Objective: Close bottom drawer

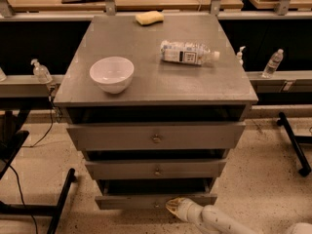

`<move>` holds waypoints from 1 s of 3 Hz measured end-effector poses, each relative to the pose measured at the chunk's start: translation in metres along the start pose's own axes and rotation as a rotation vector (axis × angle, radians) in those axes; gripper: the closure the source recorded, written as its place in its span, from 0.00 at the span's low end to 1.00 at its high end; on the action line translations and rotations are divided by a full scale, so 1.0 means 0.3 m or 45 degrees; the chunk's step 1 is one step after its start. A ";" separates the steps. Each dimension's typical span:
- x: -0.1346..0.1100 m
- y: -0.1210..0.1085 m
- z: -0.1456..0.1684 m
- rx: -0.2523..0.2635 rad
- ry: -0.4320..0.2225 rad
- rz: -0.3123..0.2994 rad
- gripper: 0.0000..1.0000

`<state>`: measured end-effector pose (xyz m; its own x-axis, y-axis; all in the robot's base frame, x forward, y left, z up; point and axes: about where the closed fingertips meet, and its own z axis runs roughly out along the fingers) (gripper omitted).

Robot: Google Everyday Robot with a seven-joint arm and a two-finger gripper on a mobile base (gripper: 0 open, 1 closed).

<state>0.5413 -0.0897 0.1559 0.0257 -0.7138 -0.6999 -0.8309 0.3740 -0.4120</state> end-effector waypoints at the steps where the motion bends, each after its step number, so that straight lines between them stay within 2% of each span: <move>1: 0.008 -0.028 0.017 0.014 0.015 0.004 1.00; 2: 0.008 -0.027 0.016 0.014 0.015 0.004 1.00; 3: 0.029 -0.050 0.020 0.042 0.033 0.019 1.00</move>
Offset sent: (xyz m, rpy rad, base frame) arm 0.0478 -0.0208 -0.0049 -0.0375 -0.0120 -0.0894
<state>0.5574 -0.0981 0.1524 -0.0010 -0.7231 -0.6908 -0.8125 0.4033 -0.4210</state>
